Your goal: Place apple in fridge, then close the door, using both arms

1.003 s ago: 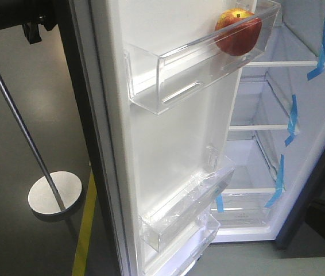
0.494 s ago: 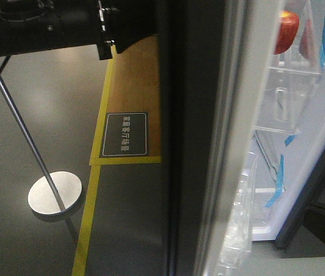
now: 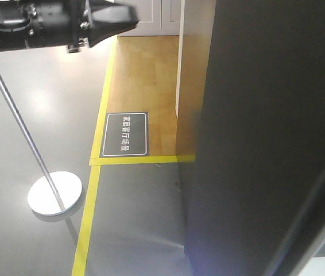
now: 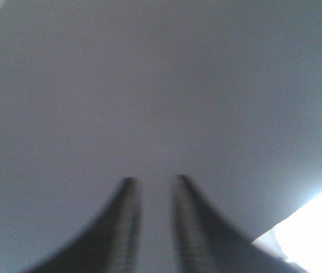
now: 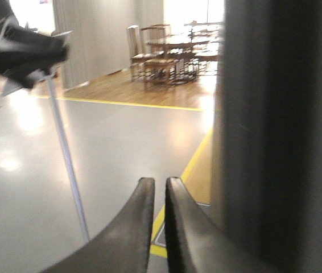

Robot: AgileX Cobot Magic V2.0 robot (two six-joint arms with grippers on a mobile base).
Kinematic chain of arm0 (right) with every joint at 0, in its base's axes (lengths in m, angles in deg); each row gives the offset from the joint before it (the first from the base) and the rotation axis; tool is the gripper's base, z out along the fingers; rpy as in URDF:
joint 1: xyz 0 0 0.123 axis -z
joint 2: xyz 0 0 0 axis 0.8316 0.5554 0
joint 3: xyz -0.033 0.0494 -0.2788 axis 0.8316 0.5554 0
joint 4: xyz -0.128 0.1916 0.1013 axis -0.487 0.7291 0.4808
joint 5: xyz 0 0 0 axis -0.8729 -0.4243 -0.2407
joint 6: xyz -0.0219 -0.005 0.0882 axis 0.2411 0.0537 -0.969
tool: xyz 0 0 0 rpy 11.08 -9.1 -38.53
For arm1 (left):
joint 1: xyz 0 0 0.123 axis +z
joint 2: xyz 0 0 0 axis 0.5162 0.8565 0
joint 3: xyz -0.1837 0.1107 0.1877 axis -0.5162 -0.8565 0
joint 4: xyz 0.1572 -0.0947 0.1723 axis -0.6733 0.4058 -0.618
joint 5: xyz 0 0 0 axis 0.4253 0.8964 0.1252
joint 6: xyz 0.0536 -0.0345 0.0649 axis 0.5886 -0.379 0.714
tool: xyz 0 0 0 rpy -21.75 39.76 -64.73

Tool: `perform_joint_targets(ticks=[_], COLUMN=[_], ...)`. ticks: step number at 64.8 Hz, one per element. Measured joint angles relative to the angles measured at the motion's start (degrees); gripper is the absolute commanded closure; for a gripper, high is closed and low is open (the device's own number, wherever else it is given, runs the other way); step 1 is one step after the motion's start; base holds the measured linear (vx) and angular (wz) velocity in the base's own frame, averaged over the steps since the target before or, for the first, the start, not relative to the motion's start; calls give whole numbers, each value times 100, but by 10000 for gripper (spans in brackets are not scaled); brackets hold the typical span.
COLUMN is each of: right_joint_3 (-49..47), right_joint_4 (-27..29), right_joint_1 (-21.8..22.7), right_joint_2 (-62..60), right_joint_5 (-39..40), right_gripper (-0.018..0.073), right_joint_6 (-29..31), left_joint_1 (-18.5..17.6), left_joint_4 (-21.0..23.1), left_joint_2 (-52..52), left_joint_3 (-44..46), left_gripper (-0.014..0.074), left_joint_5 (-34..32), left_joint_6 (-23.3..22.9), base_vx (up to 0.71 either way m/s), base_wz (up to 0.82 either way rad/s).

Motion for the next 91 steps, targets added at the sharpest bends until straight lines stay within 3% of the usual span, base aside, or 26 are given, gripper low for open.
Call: perform_joint_targets(ticks=[13, 20, 30, 51, 91], right_joint_3=[-643, -1050, -1525, -2394, -3720], right_joint_4=[11, 36, 92, 257, 342], right_joint_1=[0, 0, 0, 0, 0], right_joint_2=[955, 1521, 2414, 4246, 6271], right_joint_5=[390, 1018, 2081, 3672, 4279], right_gripper=[109, 43, 38, 38, 38], right_joint_6=[221, 340, 565, 786, 804], left_joint_1=[307, 464, 713, 980, 984], left_joint_4=[-1137, -1590, -1965, -2125, -2434], left_joint_2=[0, 0, 0, 0, 0], left_joint_3=[0, 0, 0, 0, 0], left_gripper=[604, 603, 603, 602, 602], left_joint_5=[-371, -599, -912, -1220, -1808], left_joint_6=[16, 22, 38, 38, 38], base_vx=[0, 0, 0, 0, 0], base_wz=[0, 0, 0, 0, 0])
